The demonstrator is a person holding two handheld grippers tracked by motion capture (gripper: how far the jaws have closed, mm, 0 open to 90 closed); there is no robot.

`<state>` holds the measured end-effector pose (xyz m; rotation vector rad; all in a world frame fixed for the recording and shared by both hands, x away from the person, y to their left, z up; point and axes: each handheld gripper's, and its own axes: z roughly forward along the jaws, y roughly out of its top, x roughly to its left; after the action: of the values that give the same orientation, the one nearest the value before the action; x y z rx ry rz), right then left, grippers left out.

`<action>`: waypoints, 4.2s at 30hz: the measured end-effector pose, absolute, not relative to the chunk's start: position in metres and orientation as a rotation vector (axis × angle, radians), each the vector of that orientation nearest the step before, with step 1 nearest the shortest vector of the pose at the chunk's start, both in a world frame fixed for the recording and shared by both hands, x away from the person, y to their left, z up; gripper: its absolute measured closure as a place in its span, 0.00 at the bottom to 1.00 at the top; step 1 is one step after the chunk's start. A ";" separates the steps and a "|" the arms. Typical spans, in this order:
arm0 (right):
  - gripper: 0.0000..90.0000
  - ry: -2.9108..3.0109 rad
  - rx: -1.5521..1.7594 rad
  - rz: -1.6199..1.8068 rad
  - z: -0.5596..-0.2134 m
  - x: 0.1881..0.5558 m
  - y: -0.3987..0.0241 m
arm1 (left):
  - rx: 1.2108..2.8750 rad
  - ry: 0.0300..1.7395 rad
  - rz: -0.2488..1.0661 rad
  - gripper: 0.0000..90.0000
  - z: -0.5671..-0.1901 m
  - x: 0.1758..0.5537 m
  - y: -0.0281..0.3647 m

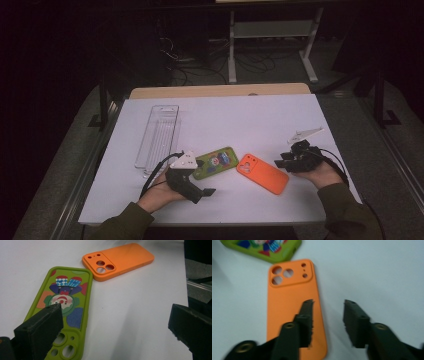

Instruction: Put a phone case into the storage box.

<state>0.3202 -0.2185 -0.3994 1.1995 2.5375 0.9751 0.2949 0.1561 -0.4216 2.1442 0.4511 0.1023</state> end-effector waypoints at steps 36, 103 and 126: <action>0.00 2.441 1.071 1.142 -0.417 0.293 -0.200 | 2.135 0.473 0.083 0.00 -0.422 0.294 0.158; 0.17 2.819 0.969 0.643 -0.433 0.320 -0.162 | 2.139 0.436 0.075 0.00 -0.419 0.295 0.158; 0.17 2.898 0.633 0.677 -0.394 0.341 -0.150 | 2.273 0.271 0.072 0.00 -0.378 0.323 0.135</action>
<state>0.3407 -0.1501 -0.3945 0.6331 2.8984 0.6772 0.3226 0.1350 -0.3778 2.2731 0.2708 0.0725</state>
